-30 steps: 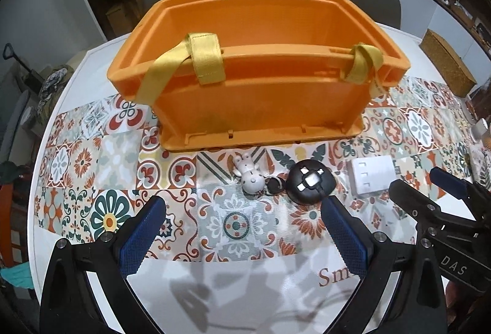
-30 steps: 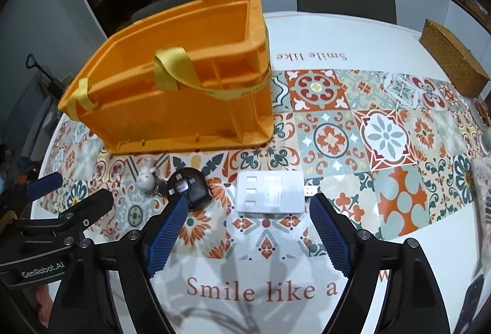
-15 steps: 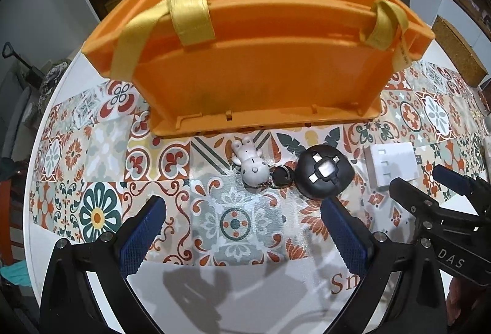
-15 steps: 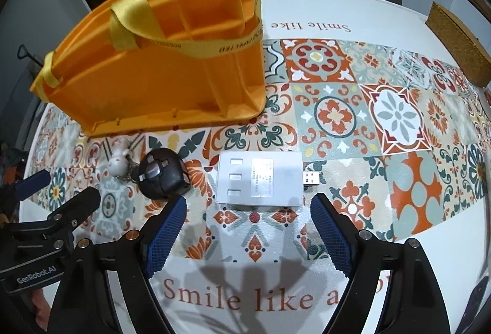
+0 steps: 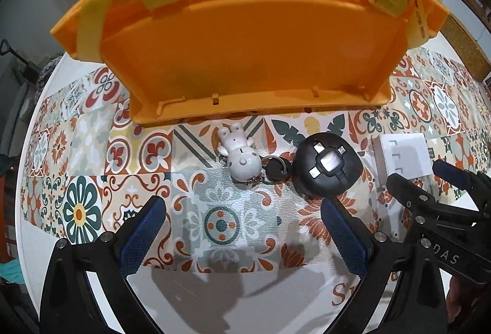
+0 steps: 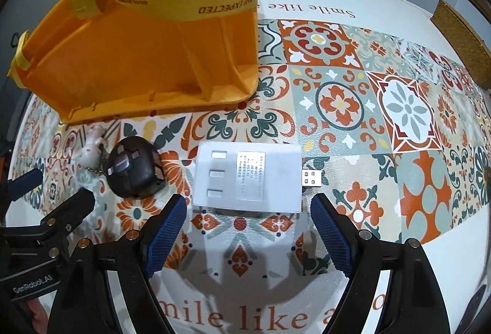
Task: Organize rigid objects
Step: 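Grasp the white flat power bank with the right tool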
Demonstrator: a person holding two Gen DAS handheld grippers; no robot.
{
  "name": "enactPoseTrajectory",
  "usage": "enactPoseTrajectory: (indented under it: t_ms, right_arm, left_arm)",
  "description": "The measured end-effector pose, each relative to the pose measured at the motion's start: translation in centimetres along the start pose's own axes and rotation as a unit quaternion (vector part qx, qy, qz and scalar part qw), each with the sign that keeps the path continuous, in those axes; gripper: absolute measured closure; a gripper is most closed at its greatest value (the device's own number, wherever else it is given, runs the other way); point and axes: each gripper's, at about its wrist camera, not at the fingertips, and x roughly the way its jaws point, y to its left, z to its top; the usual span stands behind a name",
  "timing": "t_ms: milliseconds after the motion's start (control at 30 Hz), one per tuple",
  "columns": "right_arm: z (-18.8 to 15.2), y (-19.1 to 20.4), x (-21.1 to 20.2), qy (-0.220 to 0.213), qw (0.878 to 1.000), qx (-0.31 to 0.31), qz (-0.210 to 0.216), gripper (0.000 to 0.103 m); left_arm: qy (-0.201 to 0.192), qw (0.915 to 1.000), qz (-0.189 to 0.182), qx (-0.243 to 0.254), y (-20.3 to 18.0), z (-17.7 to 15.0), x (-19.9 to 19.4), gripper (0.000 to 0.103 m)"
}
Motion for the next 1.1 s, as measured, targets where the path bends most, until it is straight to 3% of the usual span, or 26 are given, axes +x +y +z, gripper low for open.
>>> enactPoseTrajectory:
  t_ms: [600,767,1100]
  right_arm:
    - [1.6,0.5,2.1,-0.002,1.000,-0.012,-0.009,0.019]
    - [2.2,1.0,2.6,-0.012,1.000,-0.010,-0.027,0.026]
    - [-1.1,0.1,-0.7,-0.032,0.999,0.011,-0.026,0.026]
  left_arm:
    - [0.006,1.0000,0.002,-0.007,1.6,-0.1,1.7,0.000]
    - [0.001,0.9998,-0.013,-0.015,2.0,-0.3,1.5,0.000]
    - [-0.013,0.9991,-0.040,-0.008,1.8,-0.7,0.0,0.000]
